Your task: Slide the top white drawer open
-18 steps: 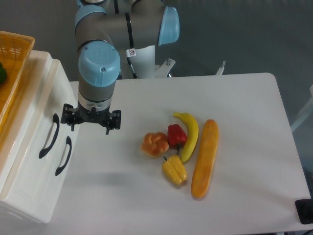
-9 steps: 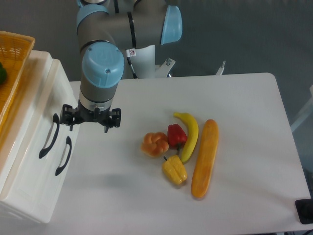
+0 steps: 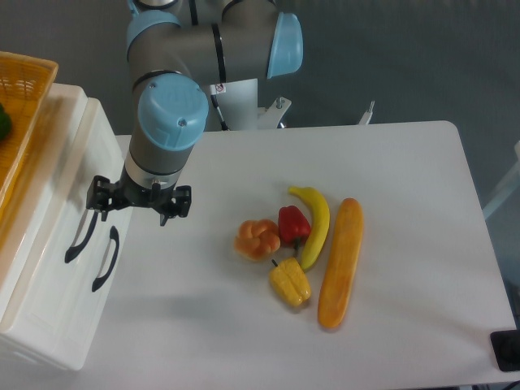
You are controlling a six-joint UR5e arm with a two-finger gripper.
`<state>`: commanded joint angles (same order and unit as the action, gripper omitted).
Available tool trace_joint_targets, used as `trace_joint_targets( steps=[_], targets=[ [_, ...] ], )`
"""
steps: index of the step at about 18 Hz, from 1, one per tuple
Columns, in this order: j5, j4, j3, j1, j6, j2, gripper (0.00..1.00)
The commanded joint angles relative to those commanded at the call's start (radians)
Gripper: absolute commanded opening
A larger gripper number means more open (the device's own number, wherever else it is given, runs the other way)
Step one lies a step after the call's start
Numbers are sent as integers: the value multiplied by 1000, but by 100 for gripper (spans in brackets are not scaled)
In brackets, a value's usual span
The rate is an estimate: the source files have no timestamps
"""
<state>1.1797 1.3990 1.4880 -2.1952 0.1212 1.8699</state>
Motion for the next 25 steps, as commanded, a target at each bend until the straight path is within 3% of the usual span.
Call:
trace_joint_targets(
  steps=[25],
  targets=[
    [-2,-2,-6,28,9,6,100]
  ],
)
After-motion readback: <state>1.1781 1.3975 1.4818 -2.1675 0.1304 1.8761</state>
